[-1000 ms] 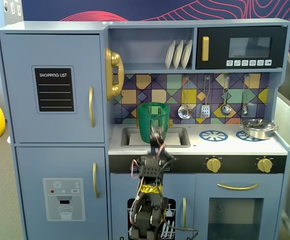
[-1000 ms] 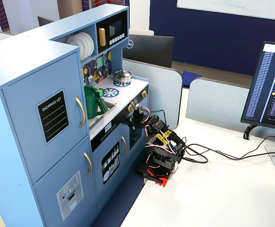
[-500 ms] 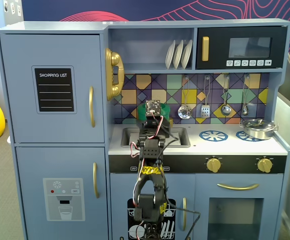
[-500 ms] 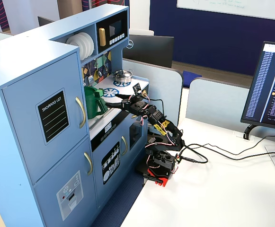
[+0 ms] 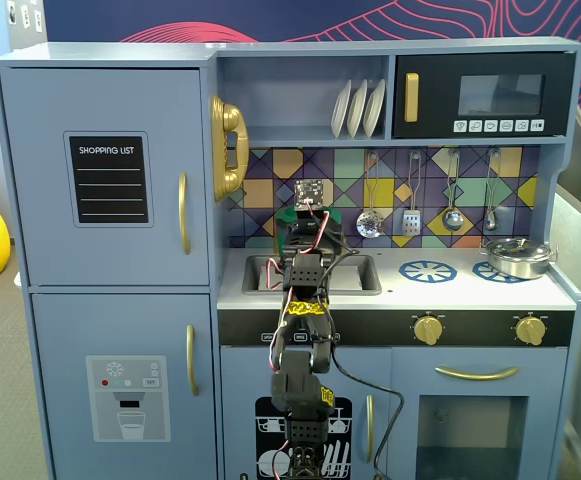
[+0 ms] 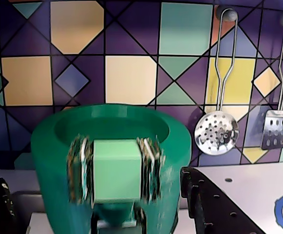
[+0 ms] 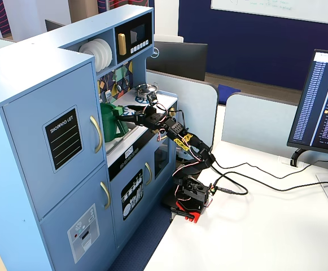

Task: Take off the lid from the green recipient and place it on the counter

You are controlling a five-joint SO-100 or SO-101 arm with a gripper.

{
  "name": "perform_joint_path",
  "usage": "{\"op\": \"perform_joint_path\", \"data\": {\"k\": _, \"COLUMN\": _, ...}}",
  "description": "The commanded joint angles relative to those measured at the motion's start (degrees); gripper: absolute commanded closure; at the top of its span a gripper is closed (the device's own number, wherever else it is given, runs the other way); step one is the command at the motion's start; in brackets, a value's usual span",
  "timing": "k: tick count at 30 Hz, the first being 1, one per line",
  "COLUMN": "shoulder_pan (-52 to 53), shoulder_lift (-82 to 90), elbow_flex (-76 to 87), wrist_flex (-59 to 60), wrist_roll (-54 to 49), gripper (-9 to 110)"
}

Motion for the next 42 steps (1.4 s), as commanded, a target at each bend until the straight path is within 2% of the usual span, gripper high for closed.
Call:
{"op": "perform_joint_path", "data": {"k": 1, "shoulder_pan": -1.05, "shoulder_lift": -2.81, "elbow_flex": -6.68, "wrist_flex": -0.88, "wrist_roll": 0.53, "gripper": 63}}
{"op": "perform_joint_path", "data": {"k": 27, "shoulder_pan": -0.44, "shoulder_lift": -14.94, "elbow_flex": -14.59, "wrist_flex": -0.53, "wrist_roll": 2.2, "gripper": 70}}
{"op": "perform_joint_path", "data": {"k": 31, "shoulder_pan": -0.97, "shoulder_lift": -15.03, "elbow_flex": -14.5, "wrist_flex": -0.35, "wrist_roll": 1.49, "gripper": 77}}
{"op": "perform_joint_path", "data": {"k": 35, "shoulder_pan": -2.55, "shoulder_lift": -15.82, "elbow_flex": -14.06, "wrist_flex": -2.99, "wrist_roll": -1.23, "gripper": 101}}
{"op": "perform_joint_path", "data": {"k": 42, "shoulder_pan": -4.48, "shoulder_lift": -15.82, "elbow_flex": -14.06, "wrist_flex": -7.56, "wrist_roll": 0.0, "gripper": 101}}
